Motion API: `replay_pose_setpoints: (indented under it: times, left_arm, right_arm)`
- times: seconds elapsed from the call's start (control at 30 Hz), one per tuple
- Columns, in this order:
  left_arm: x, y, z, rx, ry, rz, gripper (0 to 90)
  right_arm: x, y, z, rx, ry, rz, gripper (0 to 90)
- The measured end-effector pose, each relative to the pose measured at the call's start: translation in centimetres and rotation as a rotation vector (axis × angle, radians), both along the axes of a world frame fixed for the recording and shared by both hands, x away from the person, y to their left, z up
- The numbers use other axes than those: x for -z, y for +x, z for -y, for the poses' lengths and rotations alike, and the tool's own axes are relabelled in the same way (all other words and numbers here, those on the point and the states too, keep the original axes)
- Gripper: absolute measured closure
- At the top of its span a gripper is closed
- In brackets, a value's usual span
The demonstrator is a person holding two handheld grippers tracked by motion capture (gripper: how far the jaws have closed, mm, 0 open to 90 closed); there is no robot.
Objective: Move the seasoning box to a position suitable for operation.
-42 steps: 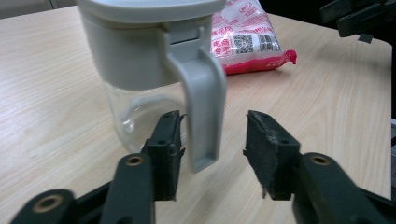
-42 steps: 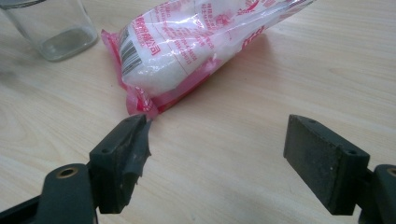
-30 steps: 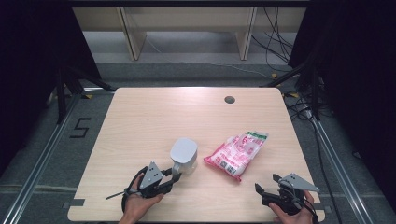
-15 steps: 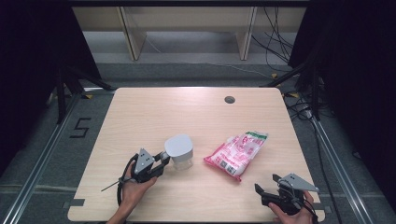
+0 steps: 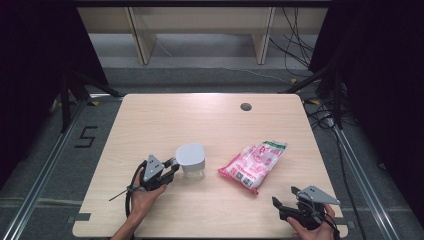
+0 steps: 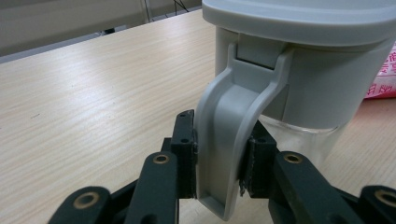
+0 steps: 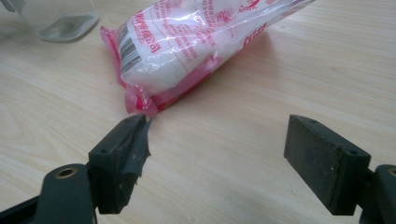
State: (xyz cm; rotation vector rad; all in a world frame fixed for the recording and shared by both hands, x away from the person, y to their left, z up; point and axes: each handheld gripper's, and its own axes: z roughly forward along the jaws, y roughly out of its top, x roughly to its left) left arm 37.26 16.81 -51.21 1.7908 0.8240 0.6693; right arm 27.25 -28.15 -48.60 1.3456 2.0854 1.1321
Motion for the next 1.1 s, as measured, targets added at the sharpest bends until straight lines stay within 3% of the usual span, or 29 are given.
replay_pose_setpoints:
  times: [0.07,0.1,0.13,0.23,0.33,0.47,0.8,0.87,0.9,1.1]
  left_arm:
    - [0.0,0.1,-0.1,0.020,0.005,0.011,70.2]
    - [0.1,0.0,0.2,0.029,-0.016,-0.001,70.1]
    - [0.1,0.0,0.3,0.037,0.005,0.010,70.1]
    - [0.1,-0.1,0.9,0.061,-0.022,-0.004,70.0]
    - [0.1,-0.2,1.3,0.092,-0.004,-0.001,70.0]
    - [0.1,-0.3,1.7,0.131,-0.011,-0.005,69.9]
    - [0.1,0.3,1.7,0.163,-0.021,-0.016,69.9]
    - [0.1,0.2,1.8,0.169,-0.025,-0.017,69.9]
    - [0.2,0.3,1.9,0.173,-0.028,-0.014,69.9]
    - [0.2,0.2,2.1,0.202,-0.025,-0.017,69.8]
  right_arm:
    - [0.0,0.0,0.0,0.000,-0.001,0.000,22.7]
    - [0.0,0.0,0.0,0.000,-0.002,-0.001,22.8]
    - [0.1,0.1,0.0,0.003,-0.010,0.009,22.7]
    - [0.2,0.2,-0.1,0.005,-0.014,0.008,22.8]
    - [0.2,0.1,-0.1,0.004,-0.014,0.011,22.8]
    - [0.2,0.2,-0.1,0.003,-0.014,0.009,22.7]
    - [0.2,0.2,-0.2,-0.008,-0.015,0.014,22.3]
    - [0.1,0.0,-0.4,0.009,-0.001,-0.008,22.3]
    - [0.3,0.3,-0.2,-0.014,-0.022,0.015,22.3]
    - [0.3,0.3,-0.3,-0.010,-0.021,0.012,22.3]
